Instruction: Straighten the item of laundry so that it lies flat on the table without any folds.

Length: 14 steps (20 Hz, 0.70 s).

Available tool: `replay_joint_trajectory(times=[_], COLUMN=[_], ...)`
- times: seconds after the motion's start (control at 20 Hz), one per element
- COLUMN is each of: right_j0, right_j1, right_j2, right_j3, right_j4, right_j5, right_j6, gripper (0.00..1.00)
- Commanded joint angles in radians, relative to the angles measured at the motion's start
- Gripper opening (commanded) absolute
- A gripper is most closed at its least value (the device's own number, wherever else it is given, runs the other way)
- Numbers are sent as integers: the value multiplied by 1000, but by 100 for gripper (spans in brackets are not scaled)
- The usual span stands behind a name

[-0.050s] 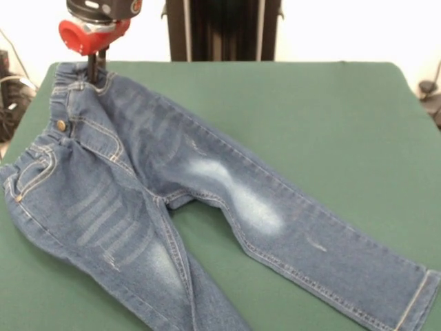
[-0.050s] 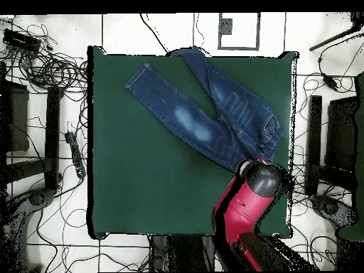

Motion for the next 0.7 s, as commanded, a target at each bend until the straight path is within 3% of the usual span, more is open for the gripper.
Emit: replay_joint_trajectory(times=[0.05,0.3,0.7], right_j0=[-7,-9,-10], right_j1=[43,68,61], right_j2=[-56,-81,-69], right_j3=[83,65,54], right_j4=[5,-41,-3], right_j5=[46,62,34], right_j6=[127,138,94], gripper=[0,0,0])
